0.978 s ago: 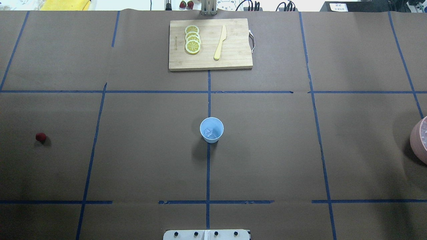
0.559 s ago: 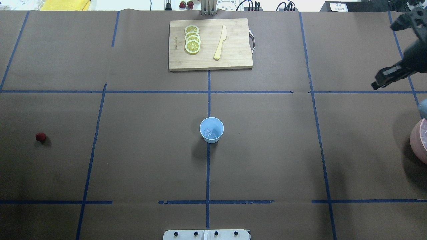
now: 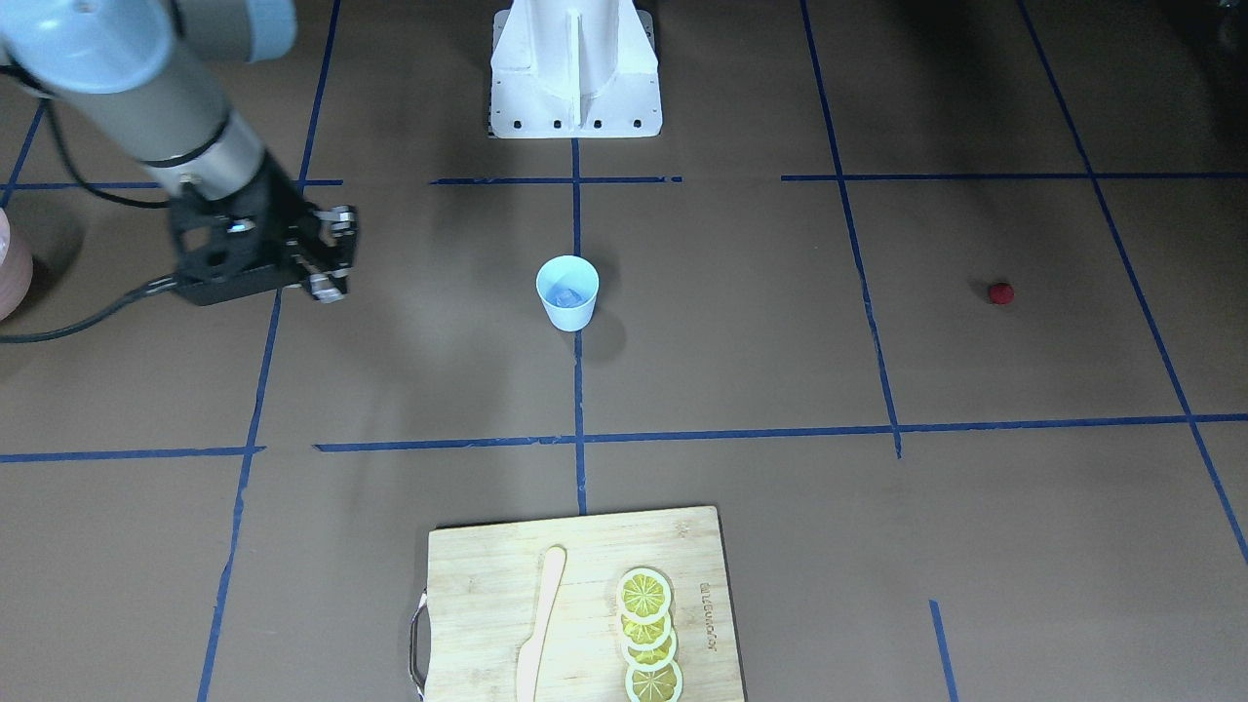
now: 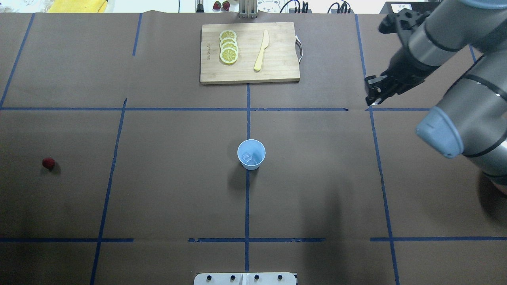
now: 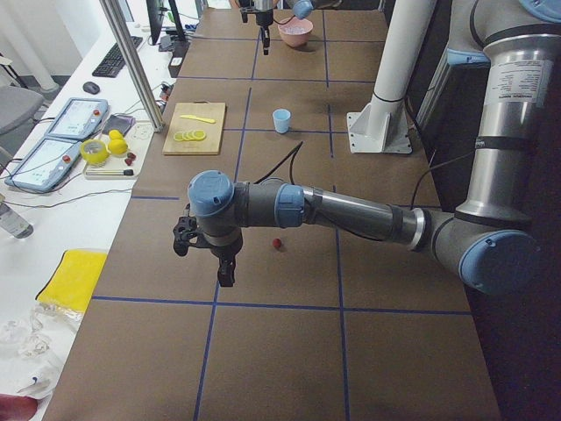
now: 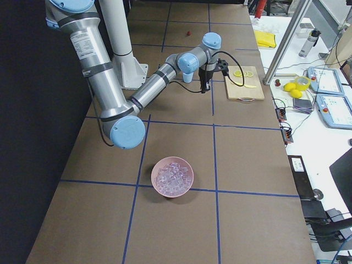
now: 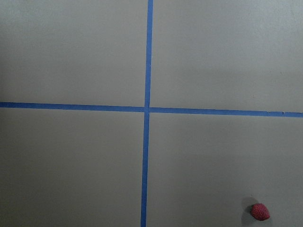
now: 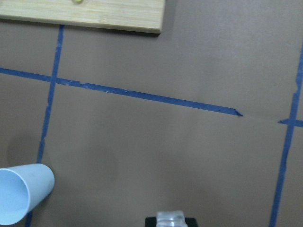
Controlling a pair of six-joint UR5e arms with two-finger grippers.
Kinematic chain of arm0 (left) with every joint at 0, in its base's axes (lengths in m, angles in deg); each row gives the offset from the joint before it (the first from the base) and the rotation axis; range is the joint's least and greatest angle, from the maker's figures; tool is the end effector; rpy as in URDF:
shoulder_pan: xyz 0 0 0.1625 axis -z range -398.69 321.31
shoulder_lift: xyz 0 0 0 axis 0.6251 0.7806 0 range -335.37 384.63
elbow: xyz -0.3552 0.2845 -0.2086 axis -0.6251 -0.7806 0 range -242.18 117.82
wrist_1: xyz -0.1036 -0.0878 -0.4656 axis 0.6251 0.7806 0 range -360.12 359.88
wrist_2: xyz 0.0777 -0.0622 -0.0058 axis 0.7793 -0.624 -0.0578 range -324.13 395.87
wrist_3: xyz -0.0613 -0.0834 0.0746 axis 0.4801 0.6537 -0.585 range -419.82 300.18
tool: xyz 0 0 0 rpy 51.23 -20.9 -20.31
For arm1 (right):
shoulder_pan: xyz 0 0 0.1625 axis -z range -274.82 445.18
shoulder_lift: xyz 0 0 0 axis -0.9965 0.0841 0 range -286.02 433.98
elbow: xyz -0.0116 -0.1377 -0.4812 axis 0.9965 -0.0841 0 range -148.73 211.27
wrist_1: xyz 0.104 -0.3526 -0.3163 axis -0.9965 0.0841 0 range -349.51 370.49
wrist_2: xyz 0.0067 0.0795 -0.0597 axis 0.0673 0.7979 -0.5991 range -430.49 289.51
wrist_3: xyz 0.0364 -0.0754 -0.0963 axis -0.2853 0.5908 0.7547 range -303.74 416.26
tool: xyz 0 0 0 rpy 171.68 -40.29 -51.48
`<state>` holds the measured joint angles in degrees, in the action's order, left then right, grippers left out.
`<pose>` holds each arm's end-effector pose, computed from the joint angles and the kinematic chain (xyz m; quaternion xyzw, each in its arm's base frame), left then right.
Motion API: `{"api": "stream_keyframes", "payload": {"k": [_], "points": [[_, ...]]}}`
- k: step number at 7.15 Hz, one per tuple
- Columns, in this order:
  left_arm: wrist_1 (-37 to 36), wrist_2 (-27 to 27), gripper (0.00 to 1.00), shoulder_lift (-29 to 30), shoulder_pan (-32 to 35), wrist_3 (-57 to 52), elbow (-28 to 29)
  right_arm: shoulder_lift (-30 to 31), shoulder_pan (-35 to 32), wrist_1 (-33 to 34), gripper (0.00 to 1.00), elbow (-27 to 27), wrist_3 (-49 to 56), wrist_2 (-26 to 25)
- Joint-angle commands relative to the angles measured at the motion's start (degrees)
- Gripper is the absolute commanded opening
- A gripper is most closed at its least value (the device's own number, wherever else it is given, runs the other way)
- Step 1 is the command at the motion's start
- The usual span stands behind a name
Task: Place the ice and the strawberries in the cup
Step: 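Carry the ice cube over the light-blue cup with the right gripper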
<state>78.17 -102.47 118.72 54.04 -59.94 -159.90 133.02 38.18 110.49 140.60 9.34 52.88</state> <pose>-0.0661 -0.5895 0.6510 0.0109 0.4093 -0.0204 0.9121 -0.4315 -0.5552 0.2500 0.0429 -0.4238 -0.0681 0.9022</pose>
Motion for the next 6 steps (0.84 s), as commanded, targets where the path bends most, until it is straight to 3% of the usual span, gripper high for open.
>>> {"api": "stream_keyframes", "payload": {"k": [1, 3, 6], "points": [[0.0, 0.0, 1.00, -0.1, 0.0, 0.0, 0.0, -7.7, 9.1, -0.2, 0.00, -4.4, -10.3, -8.3], [-0.1, 0.0, 1.00, -0.1, 0.0, 0.0, 0.0, -15.4, 12.1, -0.5, 0.00, -13.4, -13.3, -10.2], [0.0, 0.0, 1.00, -0.1, 0.0, 0.0, 0.1, -16.0, 15.8, -0.7, 0.00, -14.4, -15.4, -13.4]]}}
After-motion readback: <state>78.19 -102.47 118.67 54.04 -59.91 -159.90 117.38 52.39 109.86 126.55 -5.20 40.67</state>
